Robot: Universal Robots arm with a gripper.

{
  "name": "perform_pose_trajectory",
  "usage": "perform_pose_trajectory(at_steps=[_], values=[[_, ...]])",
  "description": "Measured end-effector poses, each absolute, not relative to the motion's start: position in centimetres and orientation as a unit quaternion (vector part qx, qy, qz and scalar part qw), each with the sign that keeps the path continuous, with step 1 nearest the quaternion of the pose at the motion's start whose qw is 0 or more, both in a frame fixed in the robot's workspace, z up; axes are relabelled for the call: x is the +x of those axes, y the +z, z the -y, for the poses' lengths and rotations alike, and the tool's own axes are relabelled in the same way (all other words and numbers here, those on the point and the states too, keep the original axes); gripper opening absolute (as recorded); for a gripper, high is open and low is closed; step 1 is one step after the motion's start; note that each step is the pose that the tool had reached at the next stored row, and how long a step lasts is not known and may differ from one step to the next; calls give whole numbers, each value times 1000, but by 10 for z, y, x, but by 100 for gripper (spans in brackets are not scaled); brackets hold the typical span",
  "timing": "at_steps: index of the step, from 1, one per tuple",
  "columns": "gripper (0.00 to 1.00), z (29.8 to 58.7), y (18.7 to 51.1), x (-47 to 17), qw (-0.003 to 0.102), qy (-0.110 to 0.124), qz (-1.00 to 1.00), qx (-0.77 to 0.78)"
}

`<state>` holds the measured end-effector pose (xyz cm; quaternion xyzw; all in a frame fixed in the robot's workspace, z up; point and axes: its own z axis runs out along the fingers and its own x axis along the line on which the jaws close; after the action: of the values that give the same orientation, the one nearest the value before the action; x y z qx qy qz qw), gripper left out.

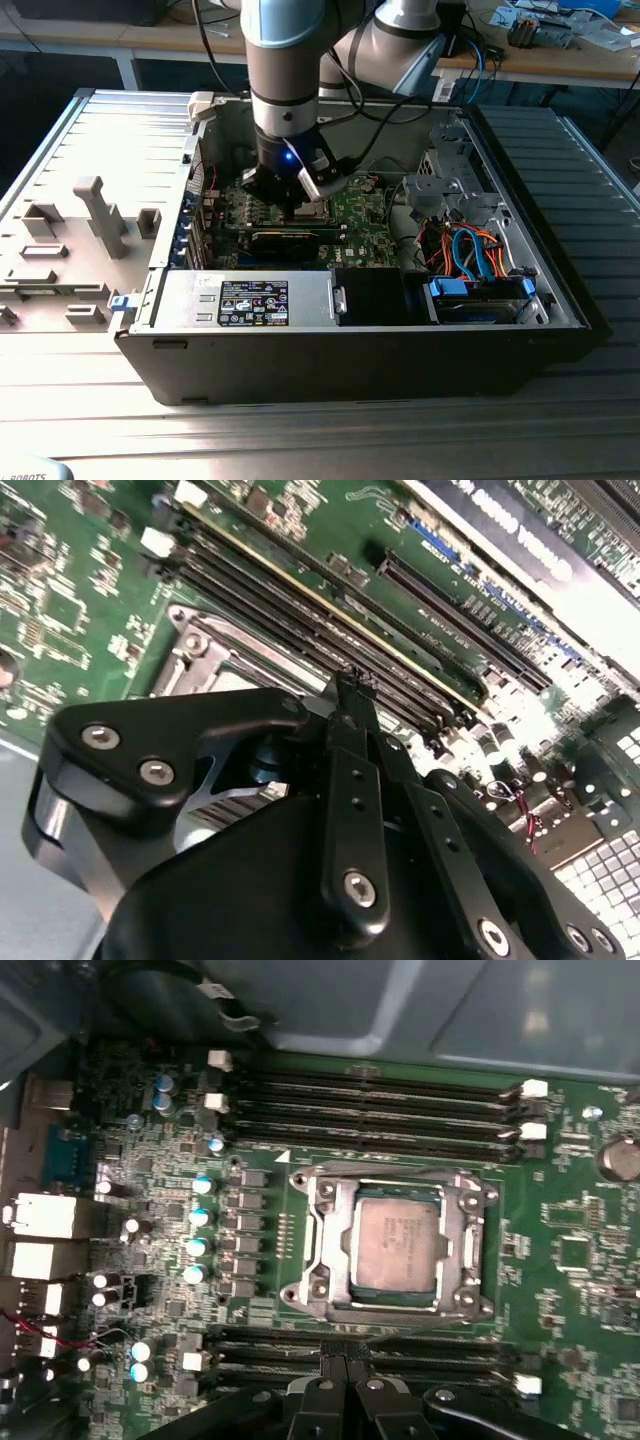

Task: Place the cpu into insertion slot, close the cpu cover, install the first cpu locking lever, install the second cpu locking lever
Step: 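Install the second cpu locking lever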

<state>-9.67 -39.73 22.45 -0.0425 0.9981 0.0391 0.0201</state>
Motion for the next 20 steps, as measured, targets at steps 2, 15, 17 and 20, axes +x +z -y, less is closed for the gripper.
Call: perform_pose_trajectory(at_steps=[2,15,17,20], values=[[11,397,222,-99,20,43,-997,-53],[11,401,209,-110,20,73,-993,-87],[11,401,209,-110,20,73,-993,-87],[11,401,208,-110,20,78,-993,-87]])
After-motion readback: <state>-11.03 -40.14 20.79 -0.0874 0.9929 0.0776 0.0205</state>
